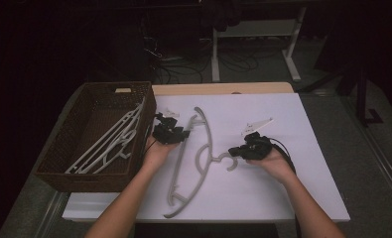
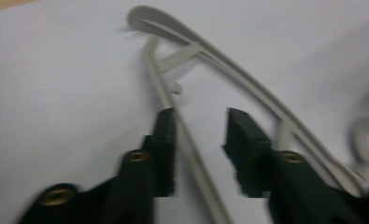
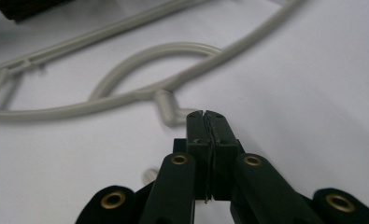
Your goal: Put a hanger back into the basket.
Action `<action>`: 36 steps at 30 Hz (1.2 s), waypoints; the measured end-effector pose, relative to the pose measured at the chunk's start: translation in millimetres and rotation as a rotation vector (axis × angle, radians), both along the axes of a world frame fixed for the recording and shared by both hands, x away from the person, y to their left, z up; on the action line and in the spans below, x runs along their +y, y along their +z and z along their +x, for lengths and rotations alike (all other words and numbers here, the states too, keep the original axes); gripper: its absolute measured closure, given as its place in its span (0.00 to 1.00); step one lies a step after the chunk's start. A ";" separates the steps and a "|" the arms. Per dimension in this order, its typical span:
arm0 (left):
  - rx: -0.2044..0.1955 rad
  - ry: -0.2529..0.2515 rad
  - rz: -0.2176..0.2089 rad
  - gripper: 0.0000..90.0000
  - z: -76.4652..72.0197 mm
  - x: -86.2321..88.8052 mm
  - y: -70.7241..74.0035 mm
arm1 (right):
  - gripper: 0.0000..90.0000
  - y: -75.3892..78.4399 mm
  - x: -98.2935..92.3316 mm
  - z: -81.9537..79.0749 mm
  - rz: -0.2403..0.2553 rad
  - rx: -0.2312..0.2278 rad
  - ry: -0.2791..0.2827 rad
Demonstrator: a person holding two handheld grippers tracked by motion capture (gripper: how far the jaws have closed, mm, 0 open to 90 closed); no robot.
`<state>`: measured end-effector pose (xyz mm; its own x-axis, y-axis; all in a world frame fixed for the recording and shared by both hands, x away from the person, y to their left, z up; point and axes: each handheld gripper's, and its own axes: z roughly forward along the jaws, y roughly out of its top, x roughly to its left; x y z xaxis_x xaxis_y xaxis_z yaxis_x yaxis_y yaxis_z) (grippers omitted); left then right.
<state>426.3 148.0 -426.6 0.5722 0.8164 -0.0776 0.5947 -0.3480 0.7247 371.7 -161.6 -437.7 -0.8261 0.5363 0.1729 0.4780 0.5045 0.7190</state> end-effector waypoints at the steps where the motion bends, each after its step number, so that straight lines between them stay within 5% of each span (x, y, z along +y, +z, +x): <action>1: 0.000 0.000 0.000 0.92 0.0 0.0 0.0 | 0.97 0.0 0.0 0.0 0.000 0.000 0.000; 5: 0.012 0.051 0.082 1.00 29.1 -5.0 -9.0 | 0.97 -0.1 -13.6 -3.4 0.011 -0.002 -0.017; 9: 0.044 0.049 0.082 1.00 45.9 -8.4 -14.3 | 0.96 1.5 -20.2 -6.4 0.026 -0.006 -0.021; 12: 0.059 0.040 0.091 1.00 52.5 -13.0 -18.0 | 0.75 2.4 -22.5 -8.3 0.043 -0.004 -0.042; 14: 0.062 0.030 0.094 1.00 55.1 -16.3 -20.3 | 0.59 2.7 -24.0 -9.3 0.050 -0.005 -0.061; 23: 0.069 -0.024 0.103 1.00 61.8 -43.1 -20.7 | 0.33 6.4 -40.3 -19.6 0.050 -0.041 -0.136; 36: 0.076 -0.184 0.090 1.00 58.2 -117.5 -22.5 | 0.25 7.1 -55.5 -31.9 0.057 -0.046 -0.151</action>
